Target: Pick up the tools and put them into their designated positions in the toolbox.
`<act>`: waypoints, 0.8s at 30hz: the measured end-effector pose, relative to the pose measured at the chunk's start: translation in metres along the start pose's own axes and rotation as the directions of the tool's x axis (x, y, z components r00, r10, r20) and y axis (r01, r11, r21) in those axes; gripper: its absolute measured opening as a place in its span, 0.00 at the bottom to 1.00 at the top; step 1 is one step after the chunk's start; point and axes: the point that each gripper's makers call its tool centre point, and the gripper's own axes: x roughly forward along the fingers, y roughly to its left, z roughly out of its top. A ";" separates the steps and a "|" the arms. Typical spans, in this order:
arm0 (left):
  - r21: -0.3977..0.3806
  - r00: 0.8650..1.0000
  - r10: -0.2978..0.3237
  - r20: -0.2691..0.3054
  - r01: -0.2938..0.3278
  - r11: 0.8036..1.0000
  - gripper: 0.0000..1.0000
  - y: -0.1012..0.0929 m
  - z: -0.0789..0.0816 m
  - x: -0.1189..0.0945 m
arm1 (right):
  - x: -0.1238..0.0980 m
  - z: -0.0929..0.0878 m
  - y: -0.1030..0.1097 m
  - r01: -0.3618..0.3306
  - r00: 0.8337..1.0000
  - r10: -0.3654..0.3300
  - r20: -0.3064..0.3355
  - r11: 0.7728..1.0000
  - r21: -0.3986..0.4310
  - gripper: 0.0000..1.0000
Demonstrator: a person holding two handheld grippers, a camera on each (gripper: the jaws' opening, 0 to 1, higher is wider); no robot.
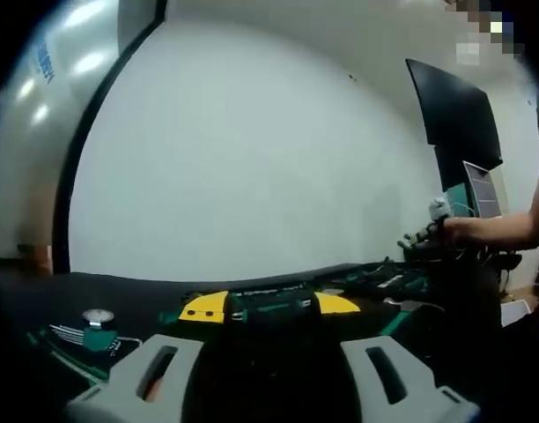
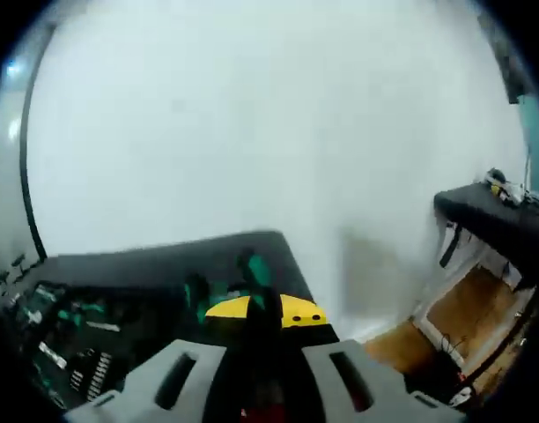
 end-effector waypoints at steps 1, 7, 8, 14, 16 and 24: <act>0.001 1.000 0.001 0.000 -0.001 1.000 0.37 0.000 0.000 0.000 | -0.012 0.007 0.008 -0.021 0.999 0.020 0.034 1.000 0.023 0.07; 0.002 1.000 0.001 -0.006 -0.001 1.000 0.37 -0.005 0.001 -0.001 | -0.048 0.049 0.031 -0.126 0.982 0.116 0.150 0.990 0.058 0.07; 0.003 1.000 0.002 -0.008 -0.002 1.000 0.37 -0.006 0.001 -0.001 | -0.054 0.057 0.042 -0.153 0.976 0.145 0.166 0.988 0.037 0.07; 0.007 1.000 0.007 -0.014 -0.007 1.000 0.37 -0.002 0.002 -0.002 | -0.084 0.067 0.088 -0.325 0.934 0.319 0.160 0.946 0.013 0.07; 0.007 1.000 0.007 -0.017 -0.007 1.000 0.37 0.000 0.001 -0.002 | -0.099 0.059 0.112 -0.401 0.907 0.399 0.132 0.916 -0.010 0.07; 0.009 1.000 0.005 -0.023 -0.004 1.000 0.37 0.002 0.002 -0.003 | -0.158 0.015 0.188 -0.635 0.769 0.638 0.045 0.770 -0.070 0.07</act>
